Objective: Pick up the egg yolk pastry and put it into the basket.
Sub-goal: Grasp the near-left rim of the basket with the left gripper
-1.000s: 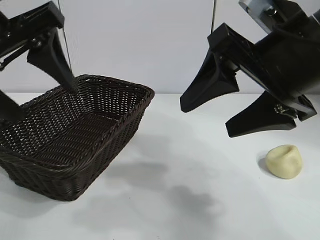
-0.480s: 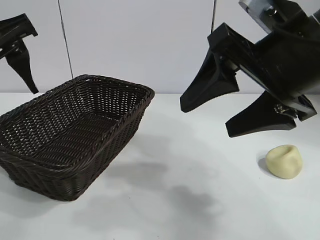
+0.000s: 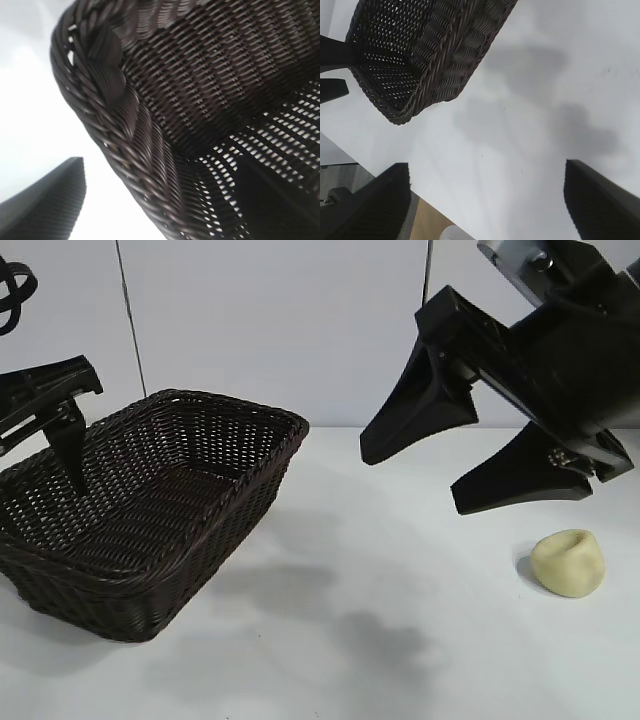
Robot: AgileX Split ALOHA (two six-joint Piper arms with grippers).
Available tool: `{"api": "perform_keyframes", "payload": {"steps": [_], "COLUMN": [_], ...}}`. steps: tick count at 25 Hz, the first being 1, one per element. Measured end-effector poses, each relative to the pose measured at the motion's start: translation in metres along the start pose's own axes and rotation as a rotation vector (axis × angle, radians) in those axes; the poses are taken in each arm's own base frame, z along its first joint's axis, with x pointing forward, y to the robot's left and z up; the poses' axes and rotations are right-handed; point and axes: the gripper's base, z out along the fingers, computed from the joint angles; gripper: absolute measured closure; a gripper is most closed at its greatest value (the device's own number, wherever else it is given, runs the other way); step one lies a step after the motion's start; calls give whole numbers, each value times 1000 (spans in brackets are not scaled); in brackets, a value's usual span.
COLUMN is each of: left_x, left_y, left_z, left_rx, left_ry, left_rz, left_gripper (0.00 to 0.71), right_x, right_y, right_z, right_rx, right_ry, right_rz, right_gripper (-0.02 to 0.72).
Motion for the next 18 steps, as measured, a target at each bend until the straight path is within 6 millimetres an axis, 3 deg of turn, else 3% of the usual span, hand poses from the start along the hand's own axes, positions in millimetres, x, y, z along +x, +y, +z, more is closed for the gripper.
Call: {"api": "perform_keyframes", "payload": {"steps": [8,18], "left_x": [-1,-2], "left_y": [-1,-1], "left_z": [0,5], "left_rx": [17,1], "left_ry": [-11,-6], "left_rz": [-137,-153], "left_gripper": [121,121], "right_x": [0,0], "right_y": [0,0], "right_z": [0,0], "right_rx": [0,0], "right_ry": [-1,-1], "right_rz": [0,0], "right_gripper": [102,102]}}
